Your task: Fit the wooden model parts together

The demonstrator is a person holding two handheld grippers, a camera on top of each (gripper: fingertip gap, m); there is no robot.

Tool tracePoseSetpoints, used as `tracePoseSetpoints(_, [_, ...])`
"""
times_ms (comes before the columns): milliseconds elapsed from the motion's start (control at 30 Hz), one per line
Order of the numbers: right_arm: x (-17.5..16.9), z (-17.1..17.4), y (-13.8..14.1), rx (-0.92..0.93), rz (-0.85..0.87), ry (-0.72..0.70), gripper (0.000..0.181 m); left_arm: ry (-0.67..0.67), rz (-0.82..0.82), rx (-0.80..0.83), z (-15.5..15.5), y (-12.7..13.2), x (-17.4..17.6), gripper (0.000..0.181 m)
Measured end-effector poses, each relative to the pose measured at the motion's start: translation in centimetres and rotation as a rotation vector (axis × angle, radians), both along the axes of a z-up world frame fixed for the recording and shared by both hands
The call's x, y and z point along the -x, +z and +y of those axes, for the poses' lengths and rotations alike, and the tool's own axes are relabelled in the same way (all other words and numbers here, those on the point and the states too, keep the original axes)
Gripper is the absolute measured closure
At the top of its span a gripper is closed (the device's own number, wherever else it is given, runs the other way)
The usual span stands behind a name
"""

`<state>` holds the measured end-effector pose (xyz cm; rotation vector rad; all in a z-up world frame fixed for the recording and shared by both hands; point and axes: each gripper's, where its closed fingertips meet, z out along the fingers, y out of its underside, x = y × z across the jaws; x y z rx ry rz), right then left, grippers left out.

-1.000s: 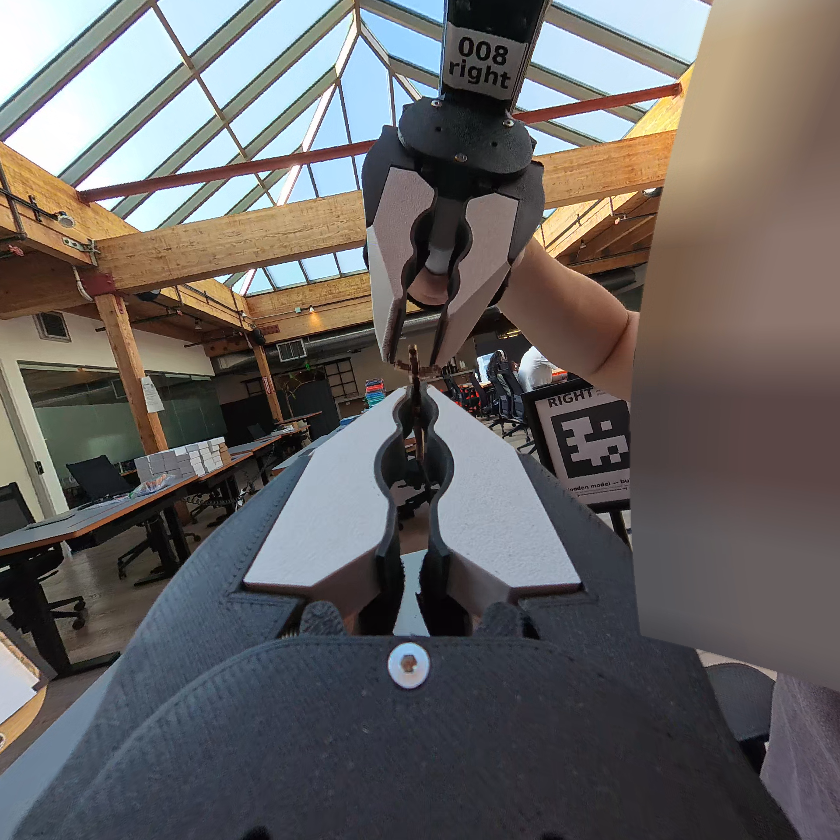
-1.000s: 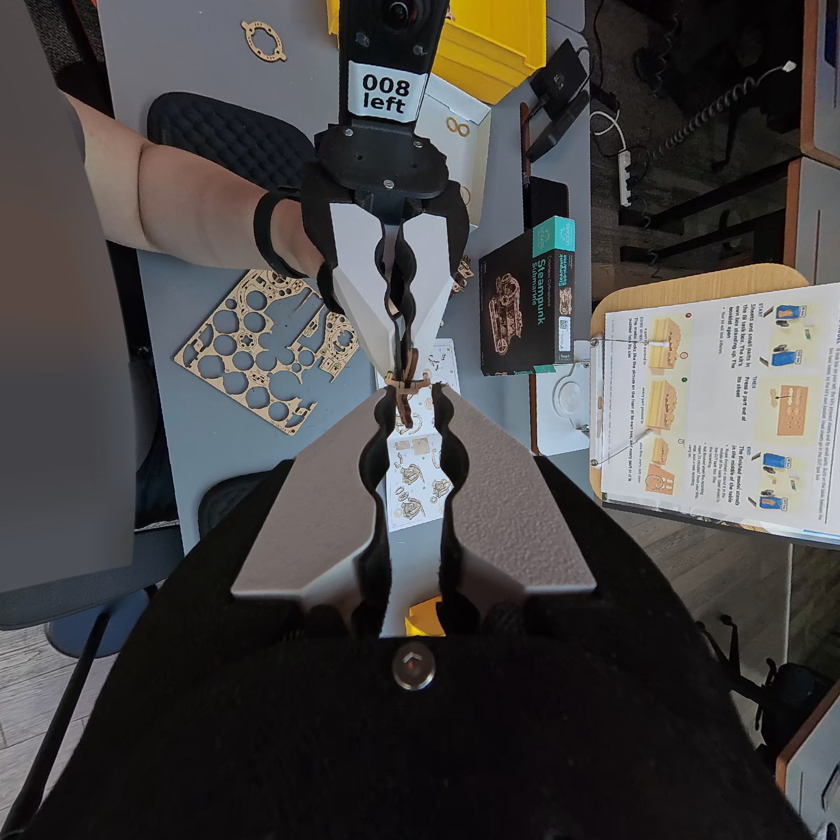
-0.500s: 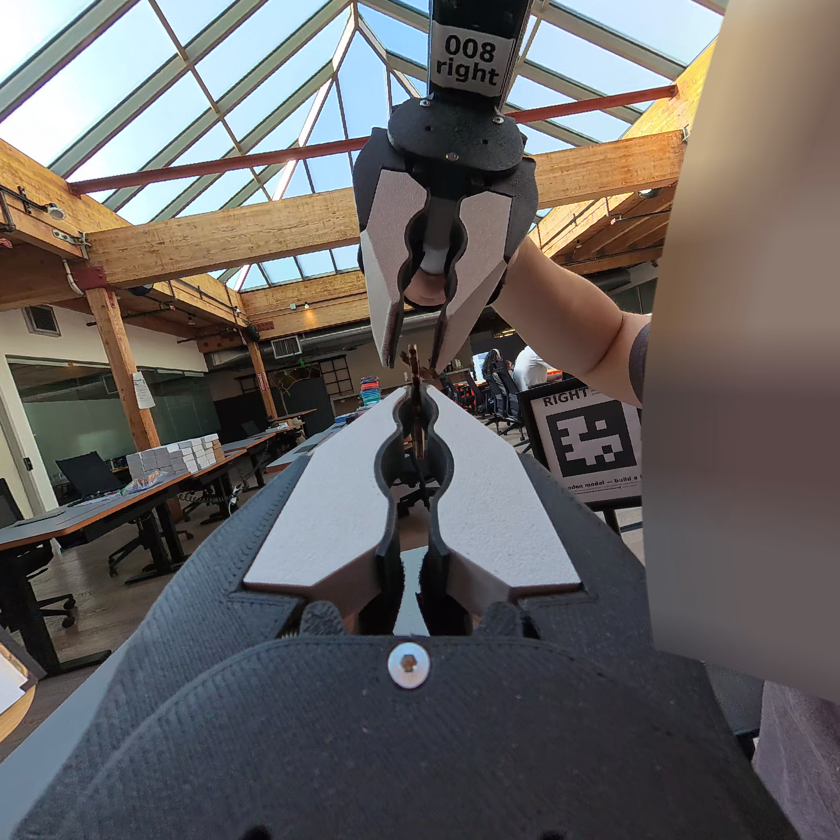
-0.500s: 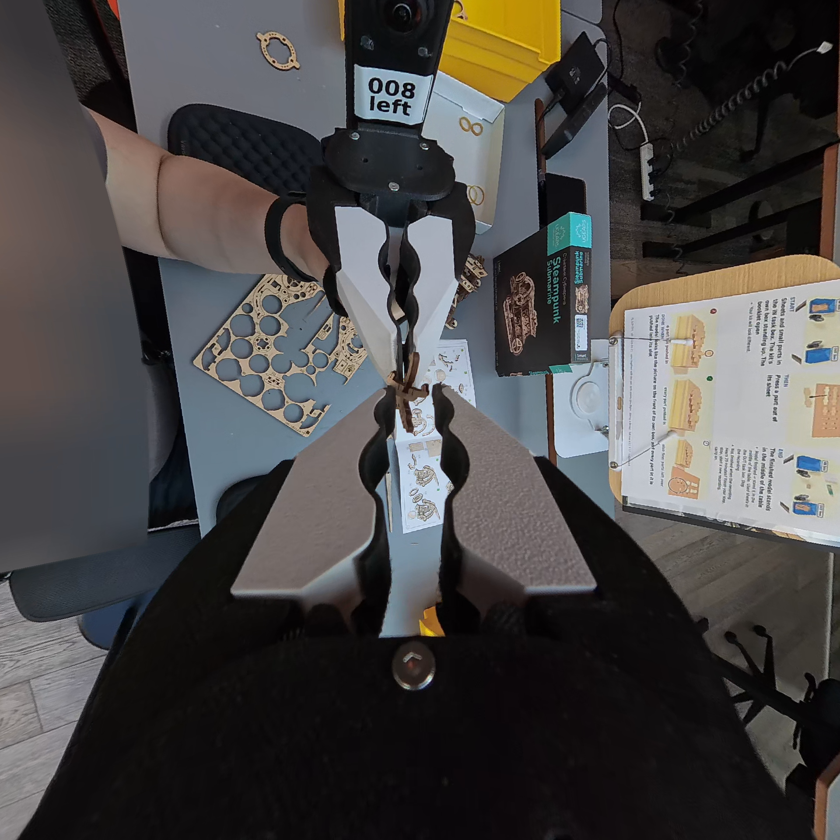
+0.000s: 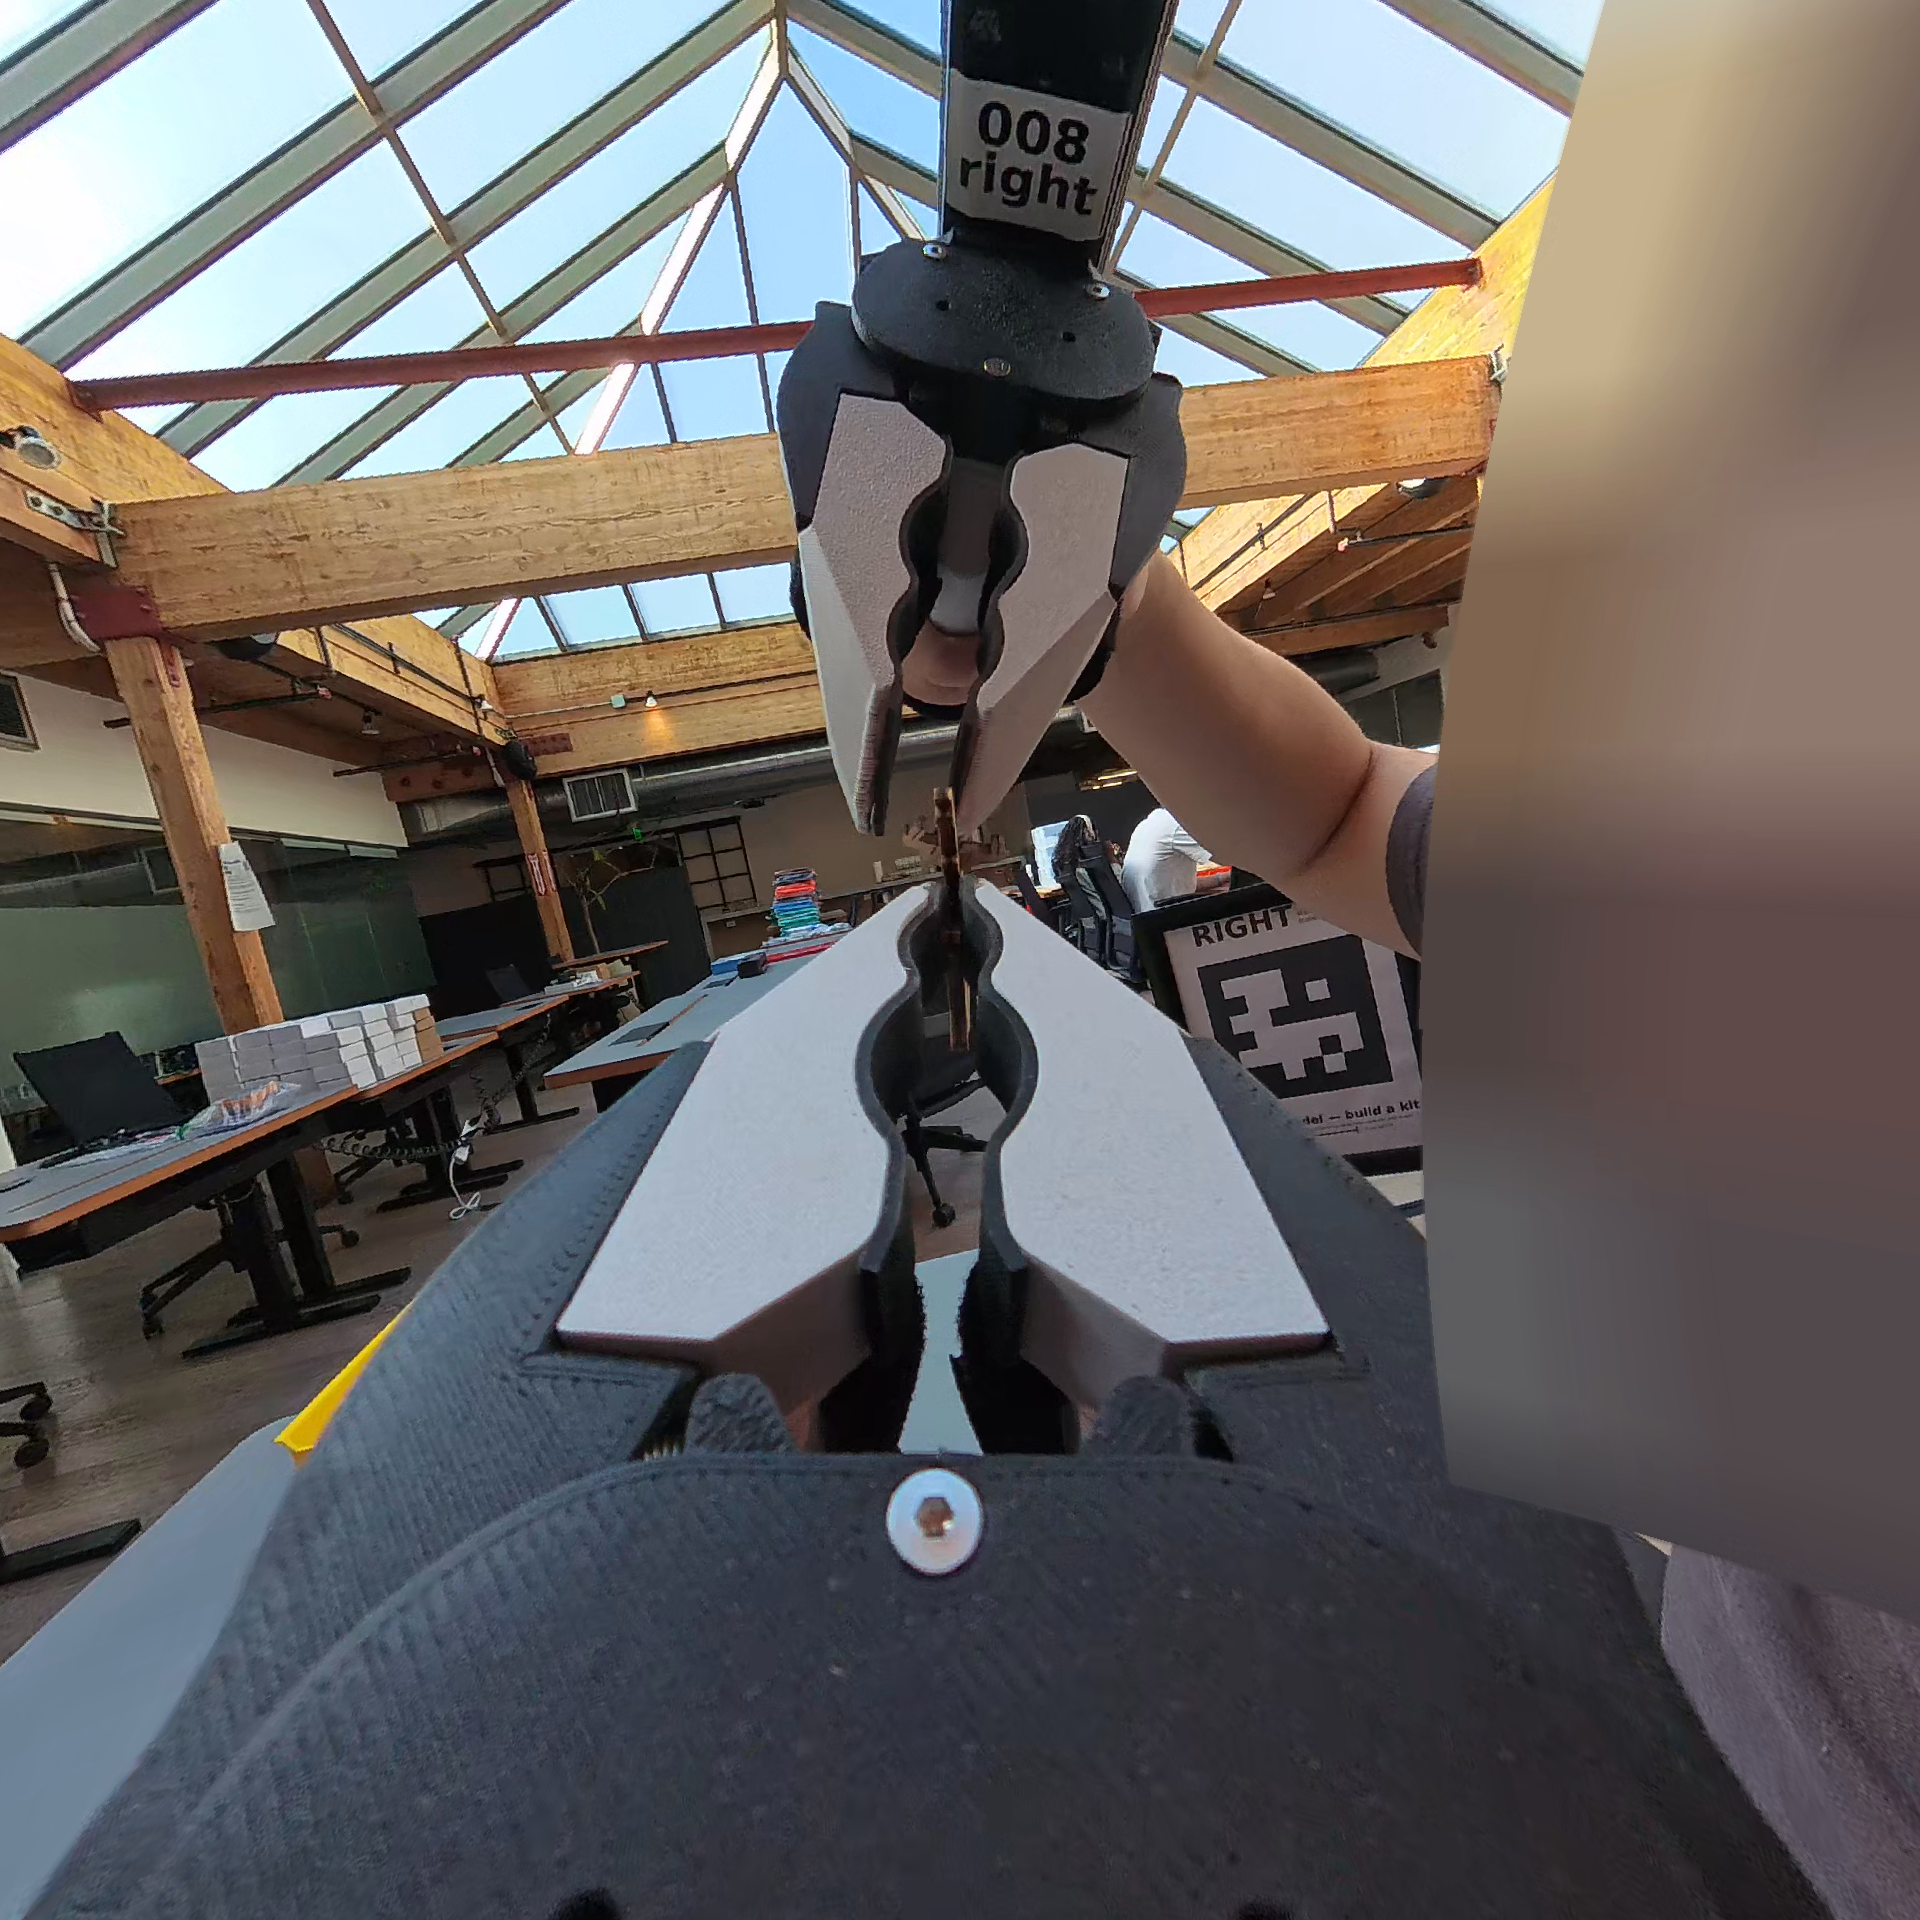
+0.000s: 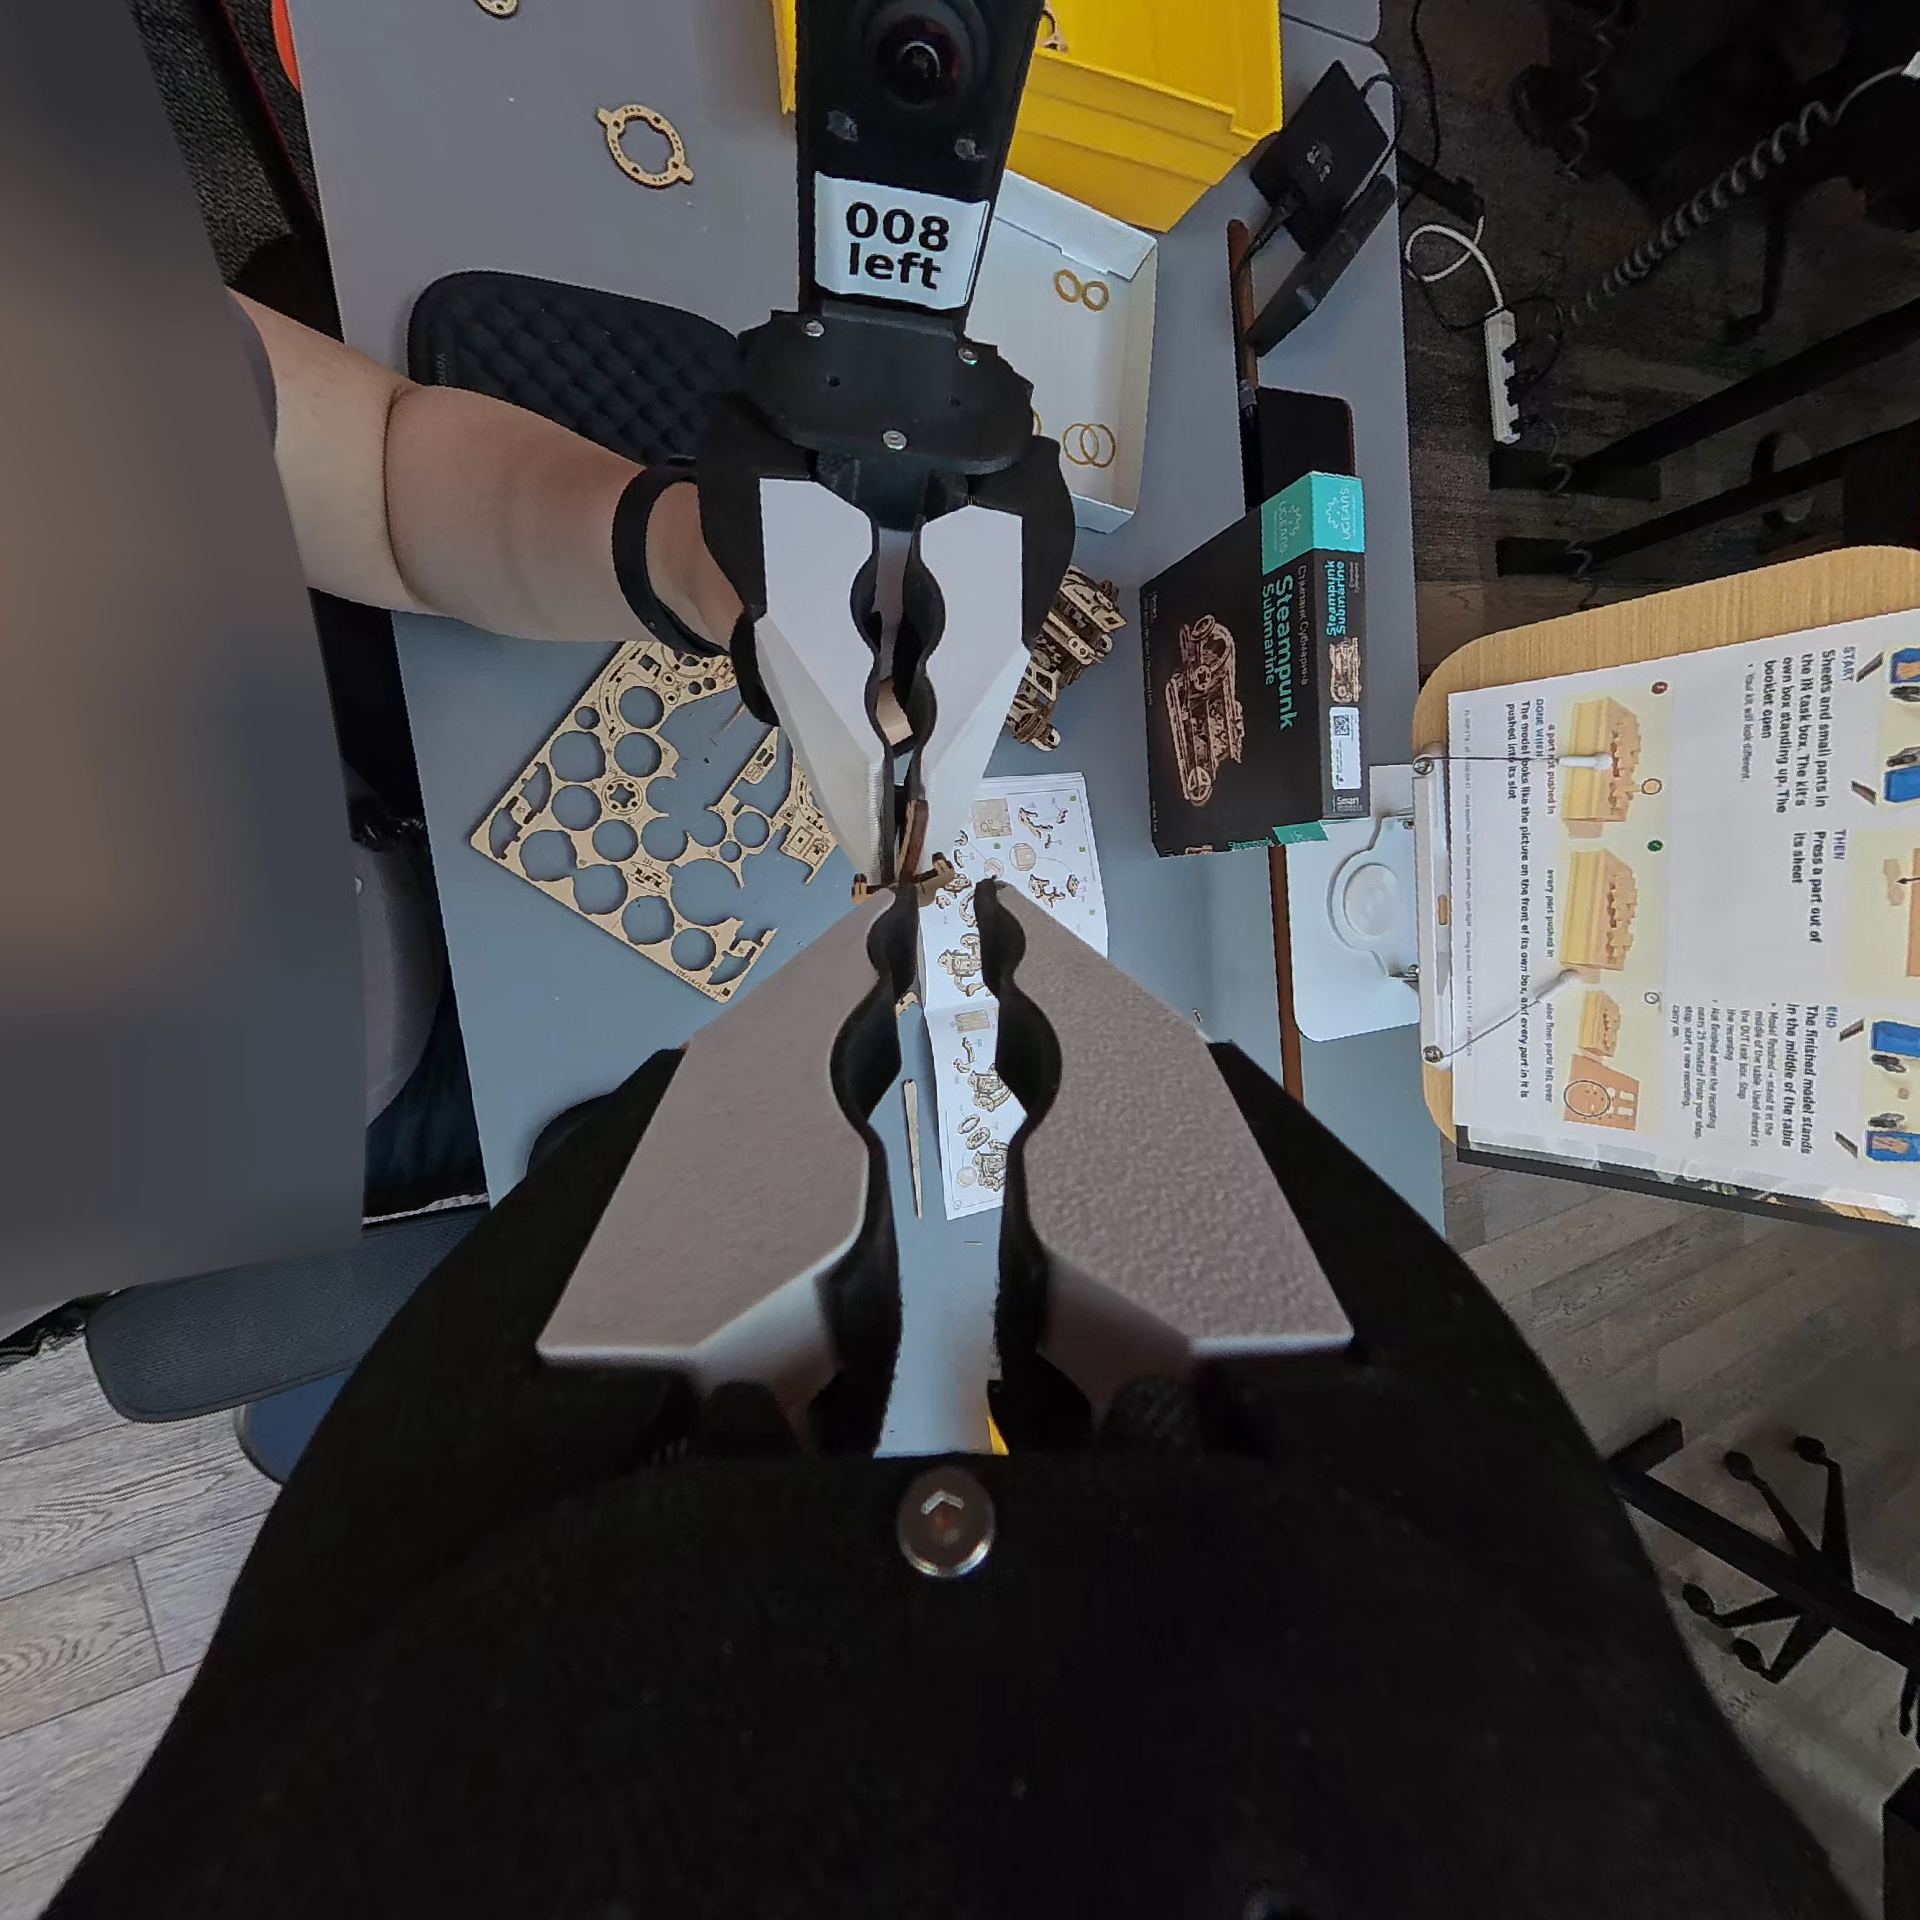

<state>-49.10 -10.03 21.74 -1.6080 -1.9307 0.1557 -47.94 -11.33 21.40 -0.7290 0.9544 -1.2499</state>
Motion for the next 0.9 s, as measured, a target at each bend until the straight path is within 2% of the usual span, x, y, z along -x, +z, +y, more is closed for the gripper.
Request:
tracePoseSetpoints(267, [0.2,0.0,0.1,0.014,0.014,-0.006,0.172,0.002,-0.018,0.0,0.0,0.1,0.2,0.181])
tracePoseSetpoints(600, [1.1,0.1,0.6,0.013,0.024,-0.013,0.174,-0.028,-0.165,0.042,0.7,0.9,1.2,0.181])
tracePoseSetpoints(900, [1.5,1.1,0.5,0.062,0.034,-0.055,0.174,-0.034,-0.18,0.089,1.6,0.7,1.5,0.181])
